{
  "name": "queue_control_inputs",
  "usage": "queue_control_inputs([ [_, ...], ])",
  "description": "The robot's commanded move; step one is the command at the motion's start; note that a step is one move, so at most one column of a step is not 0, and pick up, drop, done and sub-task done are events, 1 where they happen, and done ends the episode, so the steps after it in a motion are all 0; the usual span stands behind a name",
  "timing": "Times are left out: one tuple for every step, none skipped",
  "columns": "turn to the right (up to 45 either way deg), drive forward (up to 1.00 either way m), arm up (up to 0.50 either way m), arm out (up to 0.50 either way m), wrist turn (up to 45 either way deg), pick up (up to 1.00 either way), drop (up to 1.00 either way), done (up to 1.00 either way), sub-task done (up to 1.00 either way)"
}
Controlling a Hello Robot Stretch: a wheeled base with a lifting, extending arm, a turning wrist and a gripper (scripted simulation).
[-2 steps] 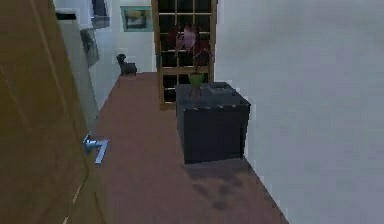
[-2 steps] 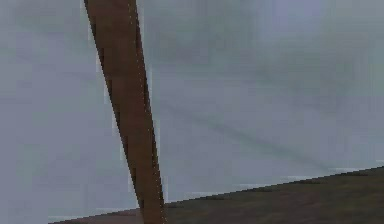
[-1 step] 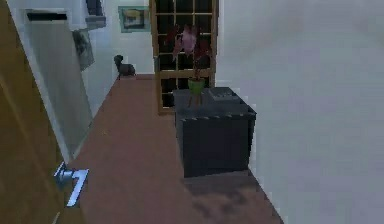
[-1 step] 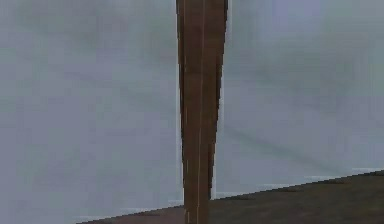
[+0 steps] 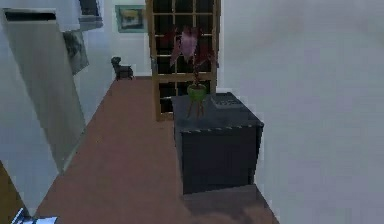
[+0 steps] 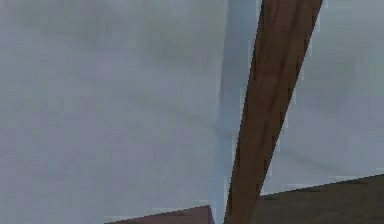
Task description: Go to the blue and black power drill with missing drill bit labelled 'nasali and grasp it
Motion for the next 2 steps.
queue_control_inputs([
  [-9.0, 0.00, 0.00, 0.00, 0.0, 0.00, 0.00, 0.00, 0.00],
  [0.0, 0.15, 0.00, 0.00, 0.0, 0.00, 0.00, 0.00, 0.00],
])
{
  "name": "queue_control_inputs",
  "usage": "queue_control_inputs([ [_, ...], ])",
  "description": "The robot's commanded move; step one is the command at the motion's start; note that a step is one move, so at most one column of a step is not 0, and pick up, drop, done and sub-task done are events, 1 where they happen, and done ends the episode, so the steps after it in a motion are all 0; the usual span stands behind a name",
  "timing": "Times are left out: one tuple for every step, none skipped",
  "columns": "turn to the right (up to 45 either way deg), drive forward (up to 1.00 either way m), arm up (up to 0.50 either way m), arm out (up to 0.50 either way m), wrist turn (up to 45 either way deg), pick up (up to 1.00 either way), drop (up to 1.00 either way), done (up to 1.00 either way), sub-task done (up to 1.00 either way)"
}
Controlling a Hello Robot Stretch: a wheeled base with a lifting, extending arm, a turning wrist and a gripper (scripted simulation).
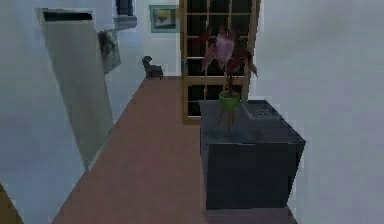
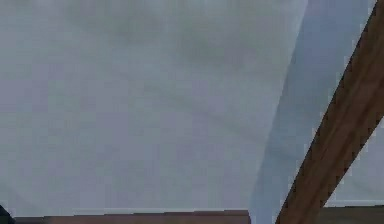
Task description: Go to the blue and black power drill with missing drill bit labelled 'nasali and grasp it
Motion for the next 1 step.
queue_control_inputs([
  [30.0, 0.00, 0.00, 0.00, 0.0, 0.00, 0.00, 0.00, 0.00],
])
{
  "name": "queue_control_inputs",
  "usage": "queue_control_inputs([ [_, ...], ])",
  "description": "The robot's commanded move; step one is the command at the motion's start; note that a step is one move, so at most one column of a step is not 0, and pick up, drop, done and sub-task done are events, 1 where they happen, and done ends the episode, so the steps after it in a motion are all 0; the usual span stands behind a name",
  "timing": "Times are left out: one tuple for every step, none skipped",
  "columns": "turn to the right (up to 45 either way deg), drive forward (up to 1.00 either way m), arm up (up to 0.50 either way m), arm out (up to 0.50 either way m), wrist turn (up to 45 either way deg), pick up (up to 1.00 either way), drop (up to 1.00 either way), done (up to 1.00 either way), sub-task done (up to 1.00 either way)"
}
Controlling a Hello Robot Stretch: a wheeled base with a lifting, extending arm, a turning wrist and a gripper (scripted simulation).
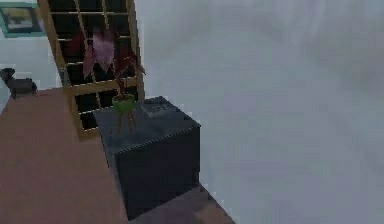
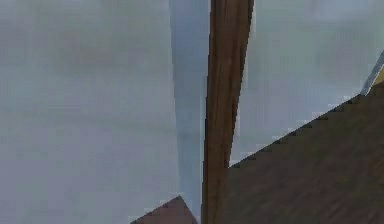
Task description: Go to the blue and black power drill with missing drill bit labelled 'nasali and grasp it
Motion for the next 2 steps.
queue_control_inputs([
  [0.0, 0.50, 0.00, 0.00, 0.0, 0.00, 0.00, 0.00, 0.00],
  [-45.0, 0.00, 0.00, 0.00, 0.0, 0.00, 0.00, 0.00, 0.00],
])
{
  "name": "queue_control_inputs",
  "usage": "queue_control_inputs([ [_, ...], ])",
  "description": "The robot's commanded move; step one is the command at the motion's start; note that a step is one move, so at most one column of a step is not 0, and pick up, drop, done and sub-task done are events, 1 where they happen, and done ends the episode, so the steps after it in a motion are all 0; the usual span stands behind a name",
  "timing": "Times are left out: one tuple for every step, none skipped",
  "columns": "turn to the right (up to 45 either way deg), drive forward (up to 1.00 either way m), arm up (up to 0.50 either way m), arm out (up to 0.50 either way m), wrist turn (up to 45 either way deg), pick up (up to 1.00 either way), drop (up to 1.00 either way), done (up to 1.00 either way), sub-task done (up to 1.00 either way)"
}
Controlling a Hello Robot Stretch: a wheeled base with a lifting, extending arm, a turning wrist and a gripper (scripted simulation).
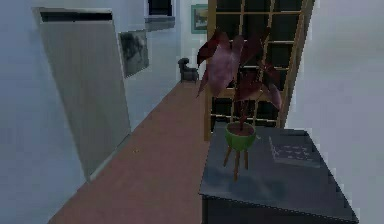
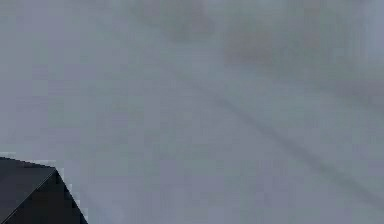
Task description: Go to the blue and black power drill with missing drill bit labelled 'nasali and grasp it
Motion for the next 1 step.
queue_control_inputs([
  [-18.0, 0.00, 0.00, 0.00, 0.0, 0.00, 0.00, 0.00, 0.00],
])
